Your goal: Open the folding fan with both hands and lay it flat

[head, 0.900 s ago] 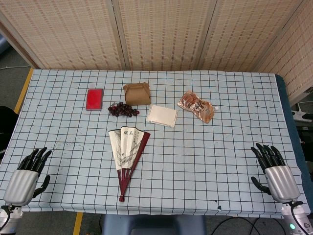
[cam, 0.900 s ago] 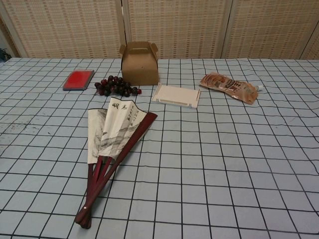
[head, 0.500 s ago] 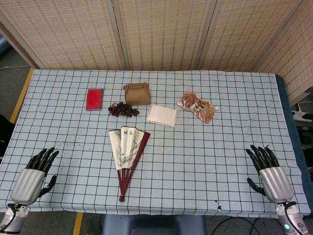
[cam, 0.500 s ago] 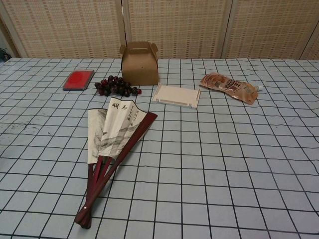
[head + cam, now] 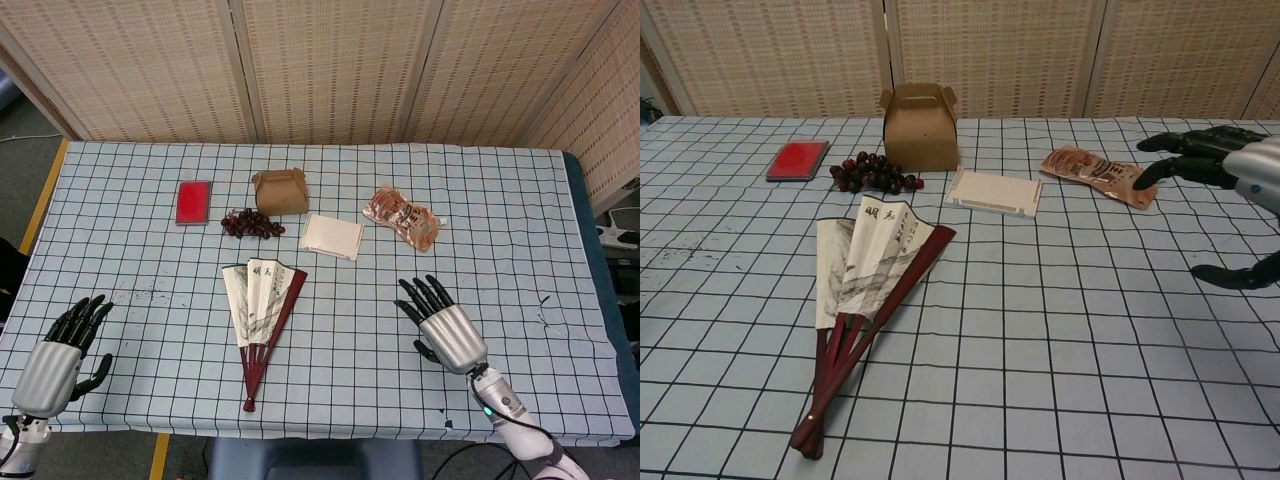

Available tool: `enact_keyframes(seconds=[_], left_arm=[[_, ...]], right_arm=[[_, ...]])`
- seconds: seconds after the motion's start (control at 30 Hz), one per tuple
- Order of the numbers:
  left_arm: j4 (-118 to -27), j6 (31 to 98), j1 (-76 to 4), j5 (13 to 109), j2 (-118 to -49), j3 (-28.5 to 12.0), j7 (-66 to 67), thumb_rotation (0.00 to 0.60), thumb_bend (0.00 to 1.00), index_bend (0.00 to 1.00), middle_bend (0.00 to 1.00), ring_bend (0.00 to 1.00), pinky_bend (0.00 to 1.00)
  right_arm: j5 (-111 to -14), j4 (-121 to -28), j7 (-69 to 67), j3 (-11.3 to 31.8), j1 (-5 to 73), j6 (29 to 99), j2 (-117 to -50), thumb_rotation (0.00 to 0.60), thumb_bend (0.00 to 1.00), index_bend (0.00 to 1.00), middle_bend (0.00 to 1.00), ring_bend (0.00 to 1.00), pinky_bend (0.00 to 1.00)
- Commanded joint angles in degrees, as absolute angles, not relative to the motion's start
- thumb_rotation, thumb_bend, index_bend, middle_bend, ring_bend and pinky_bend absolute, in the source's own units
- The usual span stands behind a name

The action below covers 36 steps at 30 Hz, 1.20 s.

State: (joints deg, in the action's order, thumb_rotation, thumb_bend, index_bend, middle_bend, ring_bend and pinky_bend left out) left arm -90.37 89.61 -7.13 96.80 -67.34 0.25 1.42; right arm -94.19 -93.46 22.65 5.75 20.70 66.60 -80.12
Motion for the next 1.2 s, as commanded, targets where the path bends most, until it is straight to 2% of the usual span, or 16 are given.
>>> enact_keyframes(seconds=[0.03,0.27,0.4,0.57,0.87,1.2], left_arm=[[-90.39,89.88,-7.09,97.01,-67.07,0.26,0.82,0.600,0.44,0.00,0.00,0.00,0.15],[-90.36,88.63,-7.47,97.20,-66.31,0.94,0.09,0.600,0.44,0.00,0.00,0.00,0.15],[-90.65,88.69,-7.36,96.74,-65.99,0.88,-0.64,0.600,0.44,0.00,0.00,0.00,0.15],[-90.66,88.33,-7.50,95.70,-65.89,0.43,-1.56,0.600,0.44,0.00,0.00,0.00,0.15],[-90.08,88.08,-7.76,95.77,-65.72,0.51,-3.19,0.600,0.44,0.00,0.00,0.00,0.15],[-90.00,88.28,-7.68,95.93,-65.36,0.73,-4.32,0.600,0.44,0.00,0.00,0.00,0.15]], right_arm=[[-90.83,-92.72,27.14,8.96,25.64,61.04,-85.10,0.600,0.21,0.21,0.00,0.00,0.00],[-84.27,-88.91,29.95,13.05,33.18,54.21,-92.28,0.600,0.21,0.26,0.00,0.00,0.00],[-83.55,-84.02,28.20,13.71,36.49,53.12,-97.19,0.600,0.21,0.32,0.00,0.00,0.00],[-81.83,-79.52,27.63,13.94,40.36,50.60,-101.70,0.600,0.21,0.33,0.00,0.00,0.00],[-79.93,-68.09,28.86,13.47,45.23,49.45,-111.30,0.600,0.21,0.34,0.00,0.00,0.00],[-81.08,-57.02,24.39,13.86,49.29,51.76,-120.77,0.600,0.21,0.34,0.00,0.00,0.00]])
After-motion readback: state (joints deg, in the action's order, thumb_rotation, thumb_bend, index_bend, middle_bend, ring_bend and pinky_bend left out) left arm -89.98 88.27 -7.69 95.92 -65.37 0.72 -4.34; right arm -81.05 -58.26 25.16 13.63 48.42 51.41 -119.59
